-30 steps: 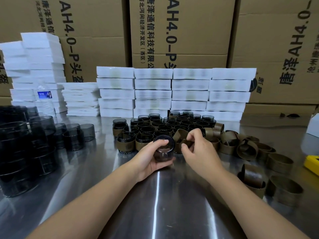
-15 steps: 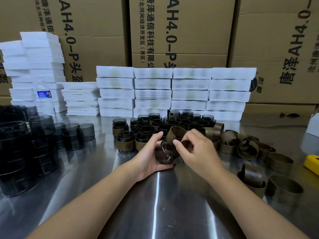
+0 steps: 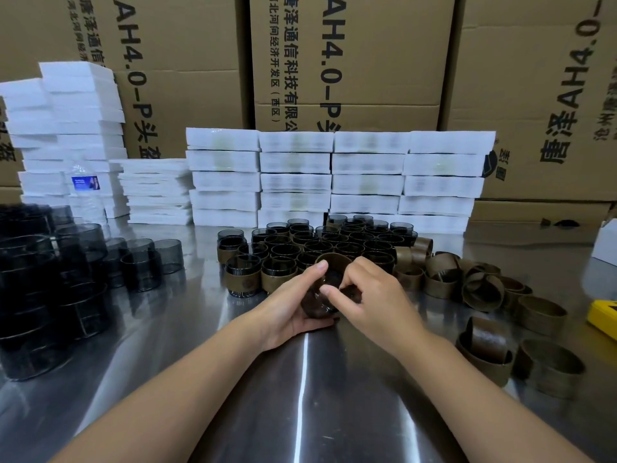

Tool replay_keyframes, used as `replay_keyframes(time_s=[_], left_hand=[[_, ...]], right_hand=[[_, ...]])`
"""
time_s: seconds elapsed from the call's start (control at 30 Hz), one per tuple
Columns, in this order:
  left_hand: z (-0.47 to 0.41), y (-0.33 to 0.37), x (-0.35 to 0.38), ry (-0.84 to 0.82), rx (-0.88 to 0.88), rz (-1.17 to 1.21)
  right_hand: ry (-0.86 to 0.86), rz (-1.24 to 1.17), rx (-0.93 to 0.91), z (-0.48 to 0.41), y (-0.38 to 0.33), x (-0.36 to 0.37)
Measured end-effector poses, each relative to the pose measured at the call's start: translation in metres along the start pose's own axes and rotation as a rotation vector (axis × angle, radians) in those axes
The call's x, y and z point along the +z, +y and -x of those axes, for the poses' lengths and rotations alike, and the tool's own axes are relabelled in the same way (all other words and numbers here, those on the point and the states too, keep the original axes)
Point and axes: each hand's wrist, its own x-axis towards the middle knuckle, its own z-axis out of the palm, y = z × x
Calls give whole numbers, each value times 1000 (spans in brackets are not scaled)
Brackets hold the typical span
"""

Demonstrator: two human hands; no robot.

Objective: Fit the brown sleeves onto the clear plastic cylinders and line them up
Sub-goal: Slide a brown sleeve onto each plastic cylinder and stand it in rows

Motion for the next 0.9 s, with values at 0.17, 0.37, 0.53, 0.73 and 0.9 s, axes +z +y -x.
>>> replay_keyframes(time_s=[0.17, 0.37, 0.53, 0.73, 0.9], left_hand=[[-2, -2, -5, 10, -4, 28], [-1, -1, -4, -12, -3, 52], [-3, -2, -5, 0, 7, 145], [-7, -4, -5, 42, 33, 192], [-6, -5, -3, 89, 80, 163]], right_hand=[[-56, -2, -6, 0, 0, 1], [-57, 7, -42, 1, -1, 1], [74, -85, -16, 1, -5, -1], [164, -418, 374, -6, 9, 10], [-38, -770, 660, -6, 16, 13]])
